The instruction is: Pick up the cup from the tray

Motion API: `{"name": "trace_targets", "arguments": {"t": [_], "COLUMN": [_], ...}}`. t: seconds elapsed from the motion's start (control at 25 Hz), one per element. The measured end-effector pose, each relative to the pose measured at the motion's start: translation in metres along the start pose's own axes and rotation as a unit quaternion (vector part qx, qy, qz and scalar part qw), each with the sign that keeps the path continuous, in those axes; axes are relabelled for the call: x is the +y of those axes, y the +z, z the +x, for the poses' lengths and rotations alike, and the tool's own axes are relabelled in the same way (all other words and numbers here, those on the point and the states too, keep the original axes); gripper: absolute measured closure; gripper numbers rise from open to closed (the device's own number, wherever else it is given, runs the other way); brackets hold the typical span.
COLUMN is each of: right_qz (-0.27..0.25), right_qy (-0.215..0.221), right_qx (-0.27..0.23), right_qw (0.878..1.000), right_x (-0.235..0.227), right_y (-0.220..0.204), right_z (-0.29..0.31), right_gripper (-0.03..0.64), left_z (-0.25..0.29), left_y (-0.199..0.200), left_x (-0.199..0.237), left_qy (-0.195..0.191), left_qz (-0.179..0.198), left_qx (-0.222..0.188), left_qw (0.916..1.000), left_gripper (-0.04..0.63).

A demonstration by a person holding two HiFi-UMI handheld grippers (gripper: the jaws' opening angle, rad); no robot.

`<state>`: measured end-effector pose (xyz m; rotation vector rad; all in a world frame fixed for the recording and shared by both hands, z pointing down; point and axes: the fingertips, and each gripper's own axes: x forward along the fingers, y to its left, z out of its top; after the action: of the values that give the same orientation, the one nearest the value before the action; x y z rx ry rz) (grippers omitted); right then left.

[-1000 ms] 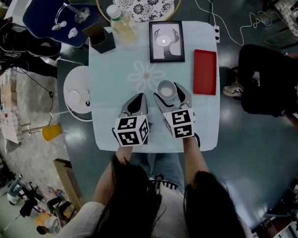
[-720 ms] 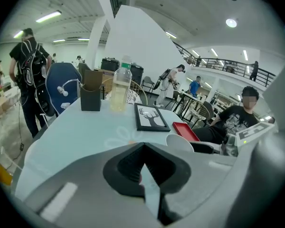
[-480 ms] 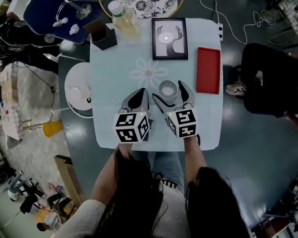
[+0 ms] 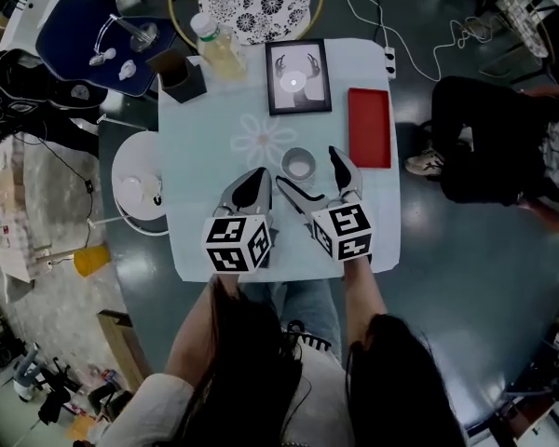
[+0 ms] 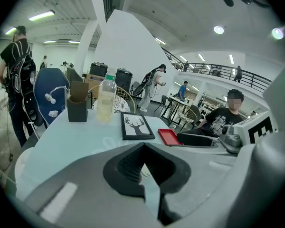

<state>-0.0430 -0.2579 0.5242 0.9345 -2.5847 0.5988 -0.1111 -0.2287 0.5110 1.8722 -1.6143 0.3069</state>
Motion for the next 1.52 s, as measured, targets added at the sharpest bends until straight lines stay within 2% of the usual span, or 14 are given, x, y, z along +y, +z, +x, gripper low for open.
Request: {"name": "trace_targets", "arguments": {"t": [0.2,0.52,0.68,0.76,0.84,0.96,1.12,1.28,1.4,1.52], "right_qz": [-0.013,-0.02,-0.038,-0.049,-0.057,-0.062,-0.064,-0.073,-0.06,-0.051], "right_qy": [-0.015,-0.028,-0.056,-0.079,-0.099,-0.119,-0.135,-0.161,-0.172,-0.183], "right_qx": [-0.018,-0.047,-0.065,-0.077,-0.087,-0.094,-0.093,-0.109,-0.127,-0.131], "right_qw": [1.0,0.998,0.996,0.993,0.99,0.986,0.984,0.978,0.975,0.973], "right_x": [0.008,0.047,0.059,0.066,0.074,0.084,0.101,0.108,0.11,0.113], "right_y": [0.02,0.049,0.064,0.069,0.07,0.069,0.062,0.065,0.07,0.069], "right_z": [-0.023,-0.064,-0.092,-0.108,-0.121,-0.135,-0.148,-0.166,-0.174,-0.178], "right_gripper": [0.112,0.118,0.13,0.201,0.305,0.345,0.354,0.494,0.595,0.595], "left_z": [-0.018,-0.064,-0.087,-0.1,-0.112,-0.127,-0.14,-0.152,-0.161,-0.164], "left_y": [0.018,0.033,0.043,0.044,0.045,0.048,0.042,0.042,0.043,0.041], "left_x": [-0.012,-0.038,-0.048,-0.052,-0.057,-0.07,-0.082,-0.091,-0.091,-0.091], "left_qy": [-0.017,-0.053,-0.072,-0.078,-0.086,-0.106,-0.114,-0.133,-0.137,-0.139], "left_qz": [0.01,0.034,0.046,0.05,0.05,0.047,0.081,0.066,0.072,0.077], "left_qx": [-0.027,-0.06,-0.081,-0.089,-0.095,-0.106,-0.103,-0.102,-0.11,-0.111], "left_qw": [0.9994,0.9962,0.9931,0.9918,0.9905,0.9876,0.9847,0.9837,0.9817,0.981], "left_gripper": [0.595,0.595,0.595,0.595,0.595,0.595,0.595,0.595,0.595,0.595]}}
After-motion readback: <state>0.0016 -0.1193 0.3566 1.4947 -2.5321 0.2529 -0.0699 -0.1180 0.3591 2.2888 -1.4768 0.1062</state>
